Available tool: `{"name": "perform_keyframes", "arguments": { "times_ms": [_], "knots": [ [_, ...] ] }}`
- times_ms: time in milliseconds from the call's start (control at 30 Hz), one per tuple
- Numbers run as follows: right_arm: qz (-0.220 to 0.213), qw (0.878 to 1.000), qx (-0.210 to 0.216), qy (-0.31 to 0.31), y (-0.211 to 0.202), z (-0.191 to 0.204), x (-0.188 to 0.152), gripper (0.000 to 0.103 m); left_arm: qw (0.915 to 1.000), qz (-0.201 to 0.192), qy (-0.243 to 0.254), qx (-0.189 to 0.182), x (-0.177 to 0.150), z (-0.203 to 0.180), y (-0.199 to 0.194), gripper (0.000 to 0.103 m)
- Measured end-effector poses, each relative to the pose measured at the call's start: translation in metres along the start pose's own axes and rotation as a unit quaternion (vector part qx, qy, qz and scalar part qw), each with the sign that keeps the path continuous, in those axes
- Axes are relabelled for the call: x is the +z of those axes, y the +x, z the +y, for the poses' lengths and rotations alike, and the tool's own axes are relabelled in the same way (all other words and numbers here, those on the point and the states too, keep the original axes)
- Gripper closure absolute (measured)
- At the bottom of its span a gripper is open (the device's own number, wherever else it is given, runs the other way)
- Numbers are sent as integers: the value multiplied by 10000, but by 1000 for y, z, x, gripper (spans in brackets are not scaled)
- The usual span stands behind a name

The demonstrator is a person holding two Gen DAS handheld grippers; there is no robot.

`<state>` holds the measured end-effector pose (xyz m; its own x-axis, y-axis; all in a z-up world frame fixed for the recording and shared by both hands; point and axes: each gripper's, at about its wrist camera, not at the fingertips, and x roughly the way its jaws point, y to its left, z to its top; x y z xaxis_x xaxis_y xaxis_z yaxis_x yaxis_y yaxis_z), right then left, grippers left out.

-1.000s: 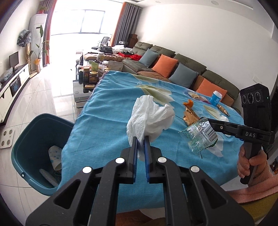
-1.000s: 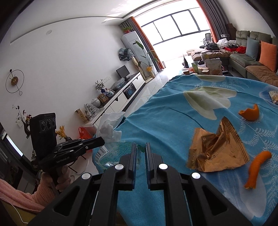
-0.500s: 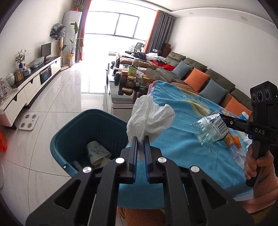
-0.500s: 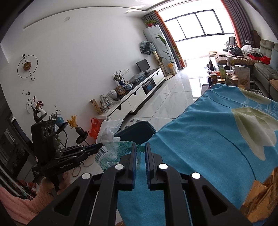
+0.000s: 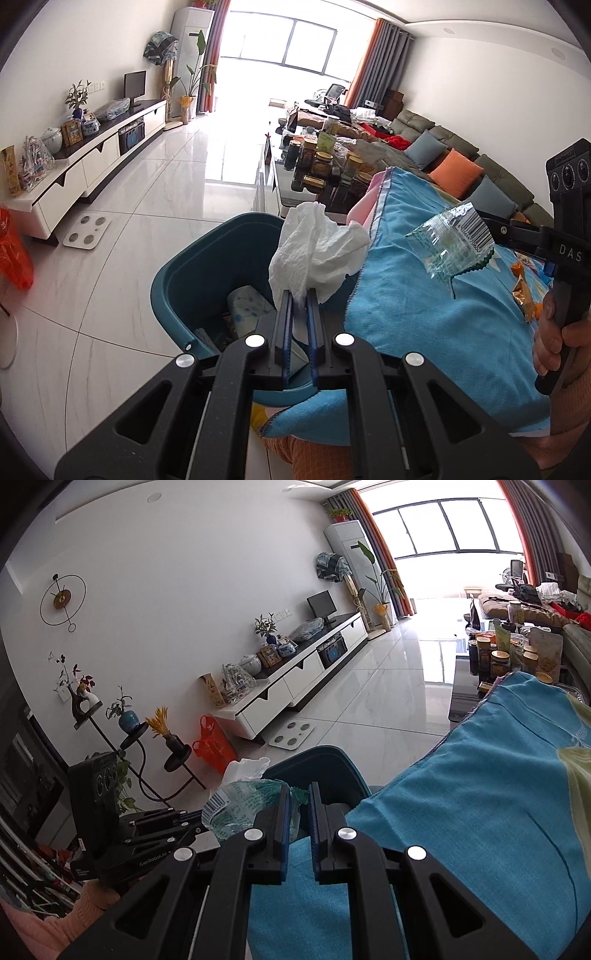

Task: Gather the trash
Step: 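Carry the tissue and plastic wrapper over the teal bin, then open both tools to drop the tissue and wrapper into the bin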

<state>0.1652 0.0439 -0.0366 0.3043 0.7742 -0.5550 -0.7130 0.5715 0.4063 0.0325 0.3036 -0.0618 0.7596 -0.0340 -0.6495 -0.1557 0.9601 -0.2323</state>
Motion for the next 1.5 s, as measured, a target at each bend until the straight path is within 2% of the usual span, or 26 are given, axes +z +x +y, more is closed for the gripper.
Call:
{"name": "perform_keyframes", "arguments": {
  "times_ms": [633,1000,1233,1333,1500],
  "knots": [
    [683,9973,-264,4,74,13,7,94,9980,392,-409,270,-5,22,43,95],
    [1007,9941,-383,115,98,12,6,85,9952,593,-718,289,-7,30,74,93],
    [1009,9941,-354,171,98,9,4,79,9937,646,-886,249,-10,34,87,84],
    [995,9943,-328,186,95,7,4,78,9939,586,-904,245,-10,32,85,84],
    [882,9955,-279,199,82,6,4,73,9961,352,-753,308,-9,22,69,73]
  ]
}}
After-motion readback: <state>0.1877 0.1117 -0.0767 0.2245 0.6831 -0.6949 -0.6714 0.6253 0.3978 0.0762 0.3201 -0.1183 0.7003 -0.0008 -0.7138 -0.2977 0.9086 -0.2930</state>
